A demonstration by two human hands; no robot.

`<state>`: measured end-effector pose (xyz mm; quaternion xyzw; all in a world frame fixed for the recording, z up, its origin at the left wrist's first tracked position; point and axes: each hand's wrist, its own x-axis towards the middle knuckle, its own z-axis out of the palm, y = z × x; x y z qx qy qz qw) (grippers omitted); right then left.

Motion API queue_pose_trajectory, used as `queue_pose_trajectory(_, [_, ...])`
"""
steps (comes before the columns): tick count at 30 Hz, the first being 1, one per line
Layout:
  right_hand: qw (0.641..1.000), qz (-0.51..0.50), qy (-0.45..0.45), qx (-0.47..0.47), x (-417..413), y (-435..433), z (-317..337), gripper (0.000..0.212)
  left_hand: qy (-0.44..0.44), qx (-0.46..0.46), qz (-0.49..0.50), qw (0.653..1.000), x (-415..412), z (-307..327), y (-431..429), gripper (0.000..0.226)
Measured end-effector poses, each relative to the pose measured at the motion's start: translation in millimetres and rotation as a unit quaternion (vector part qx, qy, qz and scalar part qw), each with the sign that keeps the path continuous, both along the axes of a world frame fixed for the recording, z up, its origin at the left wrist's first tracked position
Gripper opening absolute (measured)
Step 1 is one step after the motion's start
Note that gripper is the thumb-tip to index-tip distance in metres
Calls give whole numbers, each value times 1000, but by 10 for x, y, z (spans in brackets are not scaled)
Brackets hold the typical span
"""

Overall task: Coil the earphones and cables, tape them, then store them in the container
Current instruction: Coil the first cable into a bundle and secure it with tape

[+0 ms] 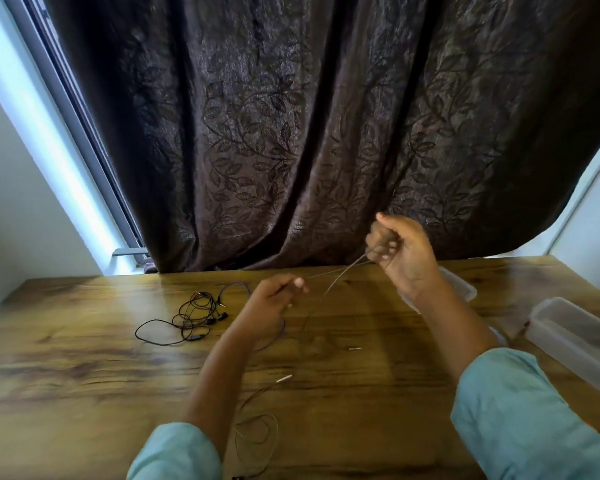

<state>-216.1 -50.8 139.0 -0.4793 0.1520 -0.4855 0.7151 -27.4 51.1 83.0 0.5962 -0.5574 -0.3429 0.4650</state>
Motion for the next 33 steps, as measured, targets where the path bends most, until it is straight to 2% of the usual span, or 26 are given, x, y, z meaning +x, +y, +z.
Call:
queue_pose_trajectory(2, [999,-37,37,-2,-121,-137,-122,50,-43,9,40,998,251,-55,101,22])
queue_pose_trajectory(5, [972,-111,197,-62,-188,-175,-364,56,-39,-1,119,992,479,-35,226,25])
queue_pose_trajectory(7, [927,-113,332,-131,-164,-156,-514,40,-52,-3,131,990,487,26,253,25])
queue_pose_trajectory(9, [864,-51,456,-207,-103,-100,-619,24,-72,4,113,991,377,99,236,22])
queue_pose_trajectory(10, [837,-25,490,-243,-61,-64,-652,10,-79,10,99,992,285,137,218,20])
queue_pose_trajectory(11, [829,-1,494,-263,6,1,-644,8,-94,13,88,992,181,167,195,18])
queue_pose_trajectory(12, [833,16,476,-281,79,59,-634,24,-119,11,83,989,75,190,157,16])
queue_pose_trajectory(14, [867,60,401,-289,238,180,-558,42,-160,-5,81,984,-115,239,74,13])
queue_pose_trajectory(16, [878,80,362,-305,358,269,-457,37,-162,-16,91,983,-232,297,15,14])
queue_pose_trajectory(19, [860,13,373,-349,310,245,-348,17,-90,-22,108,990,-205,361,8,18])
queue_pose_trajectory(21, [851,-11,384,-359,168,115,-351,21,-31,-14,122,992,-133,369,82,22])
queue_pose_trajectory(25, [884,-14,381,-270,-16,-136,-410,28,80,81,52,992,-46,320,276,26])
queue_pose_trajectory(28, [893,-72,379,-232,-36,-242,-443,28,122,121,42,984,-26,282,356,22])
queue_pose_trajectory(30, [881,-75,400,-242,-5,-271,-470,27,256,91,25,962,-33,286,388,22])
queue_pose_trajectory(33, [876,-46,411,-247,120,-206,-565,28,462,12,-15,887,-143,372,410,19])
